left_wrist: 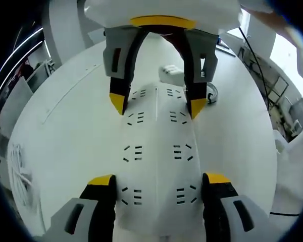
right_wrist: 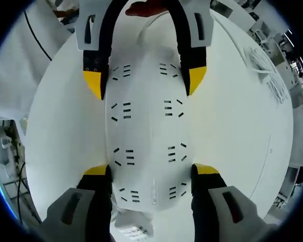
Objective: Straighten the power strip on the desk, plug the charger into it
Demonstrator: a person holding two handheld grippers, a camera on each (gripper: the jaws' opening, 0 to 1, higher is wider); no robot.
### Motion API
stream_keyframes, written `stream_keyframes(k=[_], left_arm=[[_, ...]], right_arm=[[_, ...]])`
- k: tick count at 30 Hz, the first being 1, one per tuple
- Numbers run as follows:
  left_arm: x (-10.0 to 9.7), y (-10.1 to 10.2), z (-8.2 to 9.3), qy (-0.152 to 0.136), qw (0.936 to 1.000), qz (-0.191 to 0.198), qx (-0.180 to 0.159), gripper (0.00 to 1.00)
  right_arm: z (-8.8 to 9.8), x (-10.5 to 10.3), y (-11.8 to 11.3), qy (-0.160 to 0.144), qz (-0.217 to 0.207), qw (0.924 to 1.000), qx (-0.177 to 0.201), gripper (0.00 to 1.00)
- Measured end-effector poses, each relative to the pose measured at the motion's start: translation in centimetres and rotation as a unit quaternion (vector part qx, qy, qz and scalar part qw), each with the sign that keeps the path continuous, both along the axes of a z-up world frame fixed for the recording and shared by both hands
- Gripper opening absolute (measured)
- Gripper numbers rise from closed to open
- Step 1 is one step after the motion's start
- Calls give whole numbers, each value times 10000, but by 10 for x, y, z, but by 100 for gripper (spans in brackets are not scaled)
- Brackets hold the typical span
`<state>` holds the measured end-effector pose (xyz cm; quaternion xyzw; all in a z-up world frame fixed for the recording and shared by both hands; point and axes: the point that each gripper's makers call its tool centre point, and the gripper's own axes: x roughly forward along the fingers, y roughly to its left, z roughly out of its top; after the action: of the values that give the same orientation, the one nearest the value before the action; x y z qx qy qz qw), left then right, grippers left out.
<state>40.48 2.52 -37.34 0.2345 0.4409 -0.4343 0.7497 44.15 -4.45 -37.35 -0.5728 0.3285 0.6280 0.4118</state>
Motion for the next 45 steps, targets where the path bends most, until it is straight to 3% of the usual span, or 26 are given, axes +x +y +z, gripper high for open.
stream_keyframes(k=[33, 45], left_arm=[[-9, 4, 1, 105, 9953, -918, 277, 69], [-8, 5, 1, 116, 9937, -1070, 312, 69]], right_arm=[[2, -15, 0, 90, -890, 9955, 304, 62], [2, -17, -1, 63, -1078, 9936, 340, 62]])
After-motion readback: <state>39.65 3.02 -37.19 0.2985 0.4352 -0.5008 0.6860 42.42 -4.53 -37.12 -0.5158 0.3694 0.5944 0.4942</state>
